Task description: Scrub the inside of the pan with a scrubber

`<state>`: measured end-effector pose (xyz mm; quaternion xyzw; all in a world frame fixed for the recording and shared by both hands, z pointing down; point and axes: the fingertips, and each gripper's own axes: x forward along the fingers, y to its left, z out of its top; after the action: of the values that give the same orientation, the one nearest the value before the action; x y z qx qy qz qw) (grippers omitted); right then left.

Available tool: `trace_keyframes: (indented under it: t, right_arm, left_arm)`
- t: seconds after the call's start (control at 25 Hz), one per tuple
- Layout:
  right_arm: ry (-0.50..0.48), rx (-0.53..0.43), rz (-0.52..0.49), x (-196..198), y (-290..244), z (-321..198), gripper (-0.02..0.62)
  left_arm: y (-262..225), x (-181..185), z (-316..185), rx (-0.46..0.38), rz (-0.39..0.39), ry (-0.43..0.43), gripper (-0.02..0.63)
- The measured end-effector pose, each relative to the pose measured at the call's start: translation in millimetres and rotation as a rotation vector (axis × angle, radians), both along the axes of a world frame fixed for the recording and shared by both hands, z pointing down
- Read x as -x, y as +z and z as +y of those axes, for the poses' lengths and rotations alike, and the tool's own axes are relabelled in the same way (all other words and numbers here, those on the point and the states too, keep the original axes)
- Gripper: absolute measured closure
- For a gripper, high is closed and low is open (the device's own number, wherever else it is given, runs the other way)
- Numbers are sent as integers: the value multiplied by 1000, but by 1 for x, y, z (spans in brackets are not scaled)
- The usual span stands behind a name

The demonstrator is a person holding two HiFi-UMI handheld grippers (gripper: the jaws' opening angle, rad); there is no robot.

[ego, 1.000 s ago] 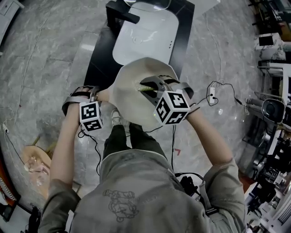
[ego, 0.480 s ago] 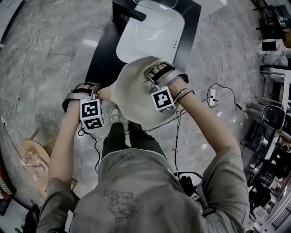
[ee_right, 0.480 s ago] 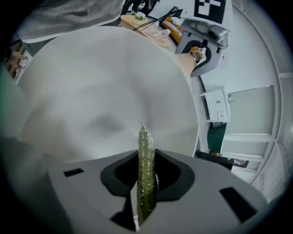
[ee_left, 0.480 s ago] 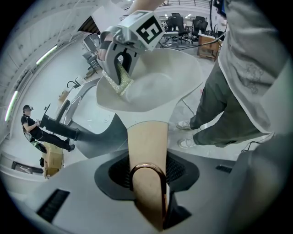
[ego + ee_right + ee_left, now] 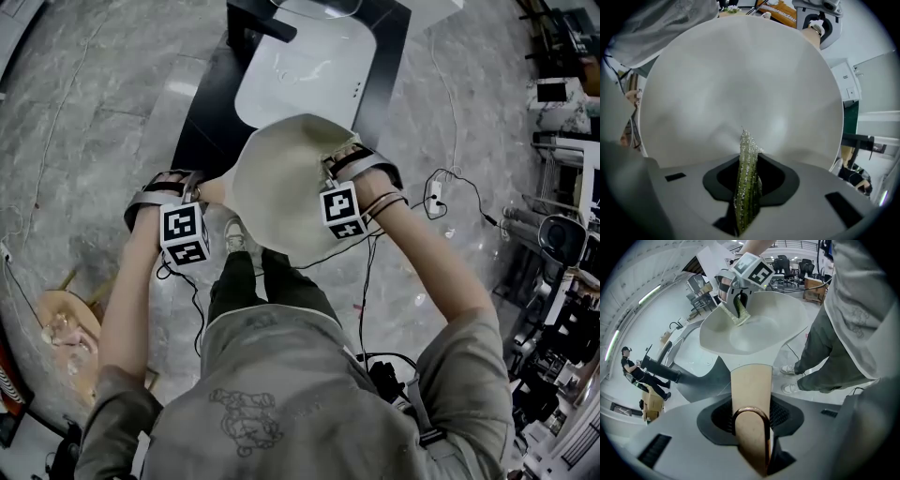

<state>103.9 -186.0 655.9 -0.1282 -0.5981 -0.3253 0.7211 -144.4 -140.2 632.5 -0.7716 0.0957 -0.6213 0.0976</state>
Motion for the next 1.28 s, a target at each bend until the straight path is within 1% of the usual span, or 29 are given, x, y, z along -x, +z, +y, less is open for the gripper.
trace_keyframes:
  t: [0.16,0.2,0.28,0.4,0.56,0.64,0.76,0.84,1.0,1.12,1.28]
  right_arm:
    - [108,130,46,-15,3,34,515]
    - [146,168,55,-17,3,44,515]
    - [253,259,54,-18,2,65,515]
    - [430,419,16,-12,-2,100,515]
    - [553,550,-60,11,-7,133,515]
    - [672,633,-137,30,-10,143,515]
    - [885,784,-291,67,-20,151,515]
    - [975,873,-408,93,-29,148,515]
    - [1173,1008,-573,123,-41,139,515]
    - [1293,1103,-733,141,-57,128,515]
    - [1384,1145,-976,153,-84,107,515]
  left_arm:
    - [1,1,-1,-2,-3,-7,443]
    - [1,1,-1,-3,-4,-9,443]
    - [0,1,-1,-3,-6,-11,443]
    - [0,-1,-1,-1,-7,-13,443]
    - [0,1,-2,-1,-13,-19,443]
    - [0,1,-2,-1,-16,-22,443]
    - [0,0,-1,-1,-16,-24,443]
    - [0,-1,-2,-1,-16,-25,443]
    - [0,-1,-1,2,-22,-26,443]
    - [0,-1,-2,2,-21,-28,443]
    - [0,-1,-1,8,-14,-54,442]
